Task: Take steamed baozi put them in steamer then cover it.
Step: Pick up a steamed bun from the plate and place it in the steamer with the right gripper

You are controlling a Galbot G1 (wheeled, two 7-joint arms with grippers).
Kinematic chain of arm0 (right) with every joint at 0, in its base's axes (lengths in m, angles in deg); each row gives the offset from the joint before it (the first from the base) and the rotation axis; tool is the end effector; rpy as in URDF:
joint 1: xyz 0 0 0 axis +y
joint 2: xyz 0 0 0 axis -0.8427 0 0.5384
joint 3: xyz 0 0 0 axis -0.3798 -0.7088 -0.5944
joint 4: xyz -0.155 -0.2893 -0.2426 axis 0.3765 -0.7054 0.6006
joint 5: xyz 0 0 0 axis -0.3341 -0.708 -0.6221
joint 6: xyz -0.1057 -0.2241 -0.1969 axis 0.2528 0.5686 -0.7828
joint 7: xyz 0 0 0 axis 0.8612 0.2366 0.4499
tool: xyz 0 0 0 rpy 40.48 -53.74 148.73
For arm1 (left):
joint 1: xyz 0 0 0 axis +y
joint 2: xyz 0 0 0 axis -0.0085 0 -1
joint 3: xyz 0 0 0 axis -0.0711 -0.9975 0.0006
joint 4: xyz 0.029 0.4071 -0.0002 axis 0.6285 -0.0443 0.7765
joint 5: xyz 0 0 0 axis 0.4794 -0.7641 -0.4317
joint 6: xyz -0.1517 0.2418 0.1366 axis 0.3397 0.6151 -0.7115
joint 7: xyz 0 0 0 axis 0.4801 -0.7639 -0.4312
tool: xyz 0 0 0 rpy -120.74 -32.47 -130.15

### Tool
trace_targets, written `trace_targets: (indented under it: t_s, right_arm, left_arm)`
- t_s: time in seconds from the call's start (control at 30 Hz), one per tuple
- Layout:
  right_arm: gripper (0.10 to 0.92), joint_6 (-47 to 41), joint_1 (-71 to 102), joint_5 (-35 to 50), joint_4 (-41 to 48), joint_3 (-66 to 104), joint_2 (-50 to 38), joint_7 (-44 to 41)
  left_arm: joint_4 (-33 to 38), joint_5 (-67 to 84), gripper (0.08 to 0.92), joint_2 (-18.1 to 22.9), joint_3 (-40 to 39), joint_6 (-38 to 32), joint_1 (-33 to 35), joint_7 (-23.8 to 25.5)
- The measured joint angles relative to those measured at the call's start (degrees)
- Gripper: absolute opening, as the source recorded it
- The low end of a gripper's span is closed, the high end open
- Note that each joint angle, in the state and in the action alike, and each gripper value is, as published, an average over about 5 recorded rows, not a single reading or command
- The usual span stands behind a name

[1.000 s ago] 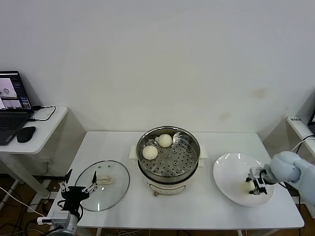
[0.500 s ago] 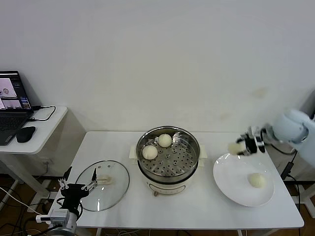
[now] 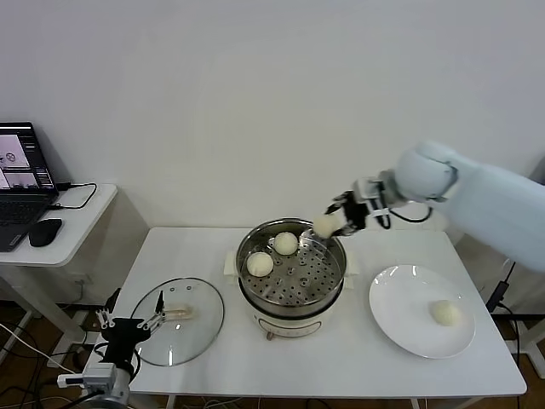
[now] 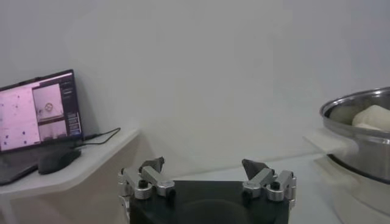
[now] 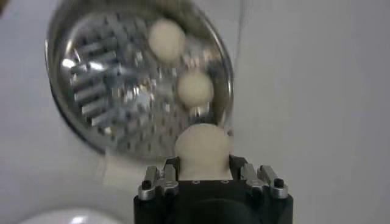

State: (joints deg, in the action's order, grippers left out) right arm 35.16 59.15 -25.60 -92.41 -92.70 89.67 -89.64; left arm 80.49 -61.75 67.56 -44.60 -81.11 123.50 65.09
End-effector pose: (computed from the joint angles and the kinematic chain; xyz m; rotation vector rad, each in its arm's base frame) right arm 0.5139 -0.0693 -0.0285 1.6071 -1.5676 1.7091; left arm 0.0989 0.1028 -0.3205 0.1480 -2.9938 -0.3473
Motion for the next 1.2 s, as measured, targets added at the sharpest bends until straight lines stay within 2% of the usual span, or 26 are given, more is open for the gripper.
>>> trace_targets:
  t_s: [0.43,0.73,0.83,1.07,1.2]
  right_arm:
    - [0.543,12.63,-0.26,-9.35,1.04,-8.87,9.05,-0.14]
    - [0.551,18.16,-0.06,-14.6,0.64,-11.46,12.64,-0.24]
    - [0.602,19.38,0.09,-15.92,0.62,-11.94,13.02,-0.23]
    - [0.779,21.31,-0.55,-17.72,-0.38,-12.02,12.29,-0.22]
    - [0.819,21.46,-1.29,-17.28,-1.33,-10.92,10.46,-0.41]
  left_arm:
    - [0.66,-0.19,0.823,0.92,0.44,-0.05,0.22,-0.09]
    - [0.45,-0.14,0.823,1.16,0.67,-0.21,0.29,-0.11]
    - [0.43,-0.12,0.823,1.23,0.66,-0.22,0.29,-0.13]
    - [0.43,-0.12,0.823,1.16,0.65,-0.23,0.25,-0.2]
    - [0.44,0.0,0.823,0.86,0.65,-0.22,-0.06,-0.2]
